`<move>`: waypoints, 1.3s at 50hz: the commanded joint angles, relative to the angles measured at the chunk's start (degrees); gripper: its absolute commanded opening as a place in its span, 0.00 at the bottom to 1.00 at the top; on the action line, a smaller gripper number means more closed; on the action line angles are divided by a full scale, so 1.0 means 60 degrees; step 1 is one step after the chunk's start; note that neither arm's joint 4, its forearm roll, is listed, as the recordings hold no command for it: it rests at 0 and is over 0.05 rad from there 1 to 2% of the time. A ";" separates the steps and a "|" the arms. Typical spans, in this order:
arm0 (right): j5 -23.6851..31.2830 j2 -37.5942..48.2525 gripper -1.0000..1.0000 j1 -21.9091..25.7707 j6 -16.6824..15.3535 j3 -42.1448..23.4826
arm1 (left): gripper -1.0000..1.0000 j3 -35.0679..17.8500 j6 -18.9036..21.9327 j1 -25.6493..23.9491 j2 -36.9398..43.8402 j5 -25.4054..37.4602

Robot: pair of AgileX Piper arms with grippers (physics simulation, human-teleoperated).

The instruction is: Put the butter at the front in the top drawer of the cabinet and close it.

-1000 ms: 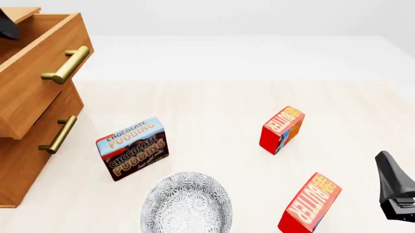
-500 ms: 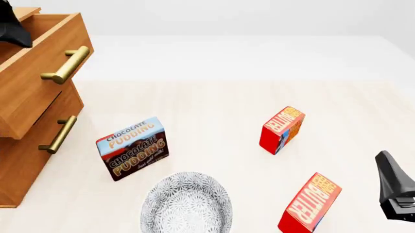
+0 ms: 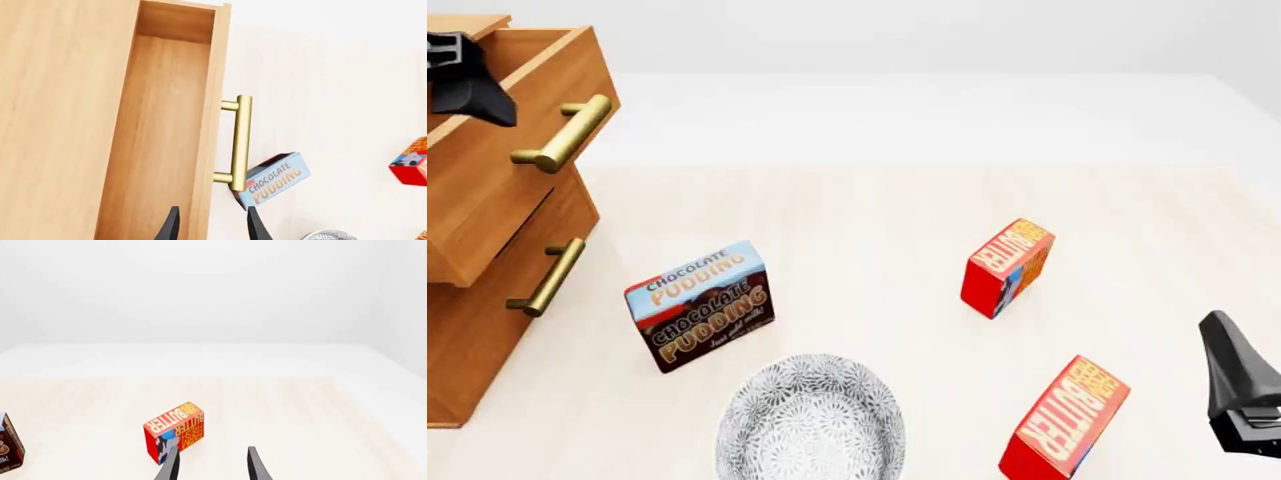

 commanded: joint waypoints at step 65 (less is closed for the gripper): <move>0.0004 -0.0007 1.00 -0.0002 -0.0002 0.0001 | 1.00 0.0318 0.0017 -0.1242 0.0575 -0.0342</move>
